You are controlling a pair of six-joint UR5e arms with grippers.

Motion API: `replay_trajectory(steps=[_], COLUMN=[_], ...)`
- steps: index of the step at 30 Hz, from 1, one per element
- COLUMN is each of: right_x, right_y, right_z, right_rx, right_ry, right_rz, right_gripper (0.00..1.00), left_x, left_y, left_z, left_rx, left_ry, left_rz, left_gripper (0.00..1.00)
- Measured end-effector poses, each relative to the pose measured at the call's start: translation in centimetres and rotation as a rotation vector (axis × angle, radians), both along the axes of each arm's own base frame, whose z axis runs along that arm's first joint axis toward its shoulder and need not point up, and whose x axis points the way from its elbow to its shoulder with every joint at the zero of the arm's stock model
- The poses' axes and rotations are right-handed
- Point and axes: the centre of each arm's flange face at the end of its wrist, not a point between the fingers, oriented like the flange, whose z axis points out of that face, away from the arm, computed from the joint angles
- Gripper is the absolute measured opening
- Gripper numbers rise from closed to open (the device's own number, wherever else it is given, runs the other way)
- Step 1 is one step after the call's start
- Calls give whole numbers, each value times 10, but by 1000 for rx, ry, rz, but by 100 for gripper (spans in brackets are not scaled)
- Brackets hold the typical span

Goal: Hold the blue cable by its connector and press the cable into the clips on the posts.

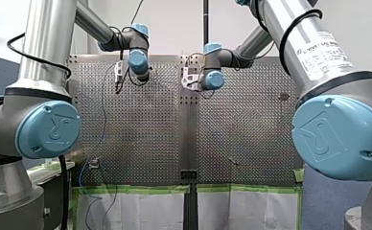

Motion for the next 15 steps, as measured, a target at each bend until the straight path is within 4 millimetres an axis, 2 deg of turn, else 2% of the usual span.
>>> replay_trajectory(steps=[10, 15], right_x=[-30, -43], right_y=[-4, -3], right_z=[-40, -59], right_rx=[49, 71], right_ry=[49, 75], right_rz=[-90, -115], right_gripper=[0, 0], left_x=[0, -10], left_y=[-48, -71], left_z=[-51, -89], left_rx=[-1, 1], left_ry=[15, 43], left_rz=[-6, -23], left_gripper=[0, 0])
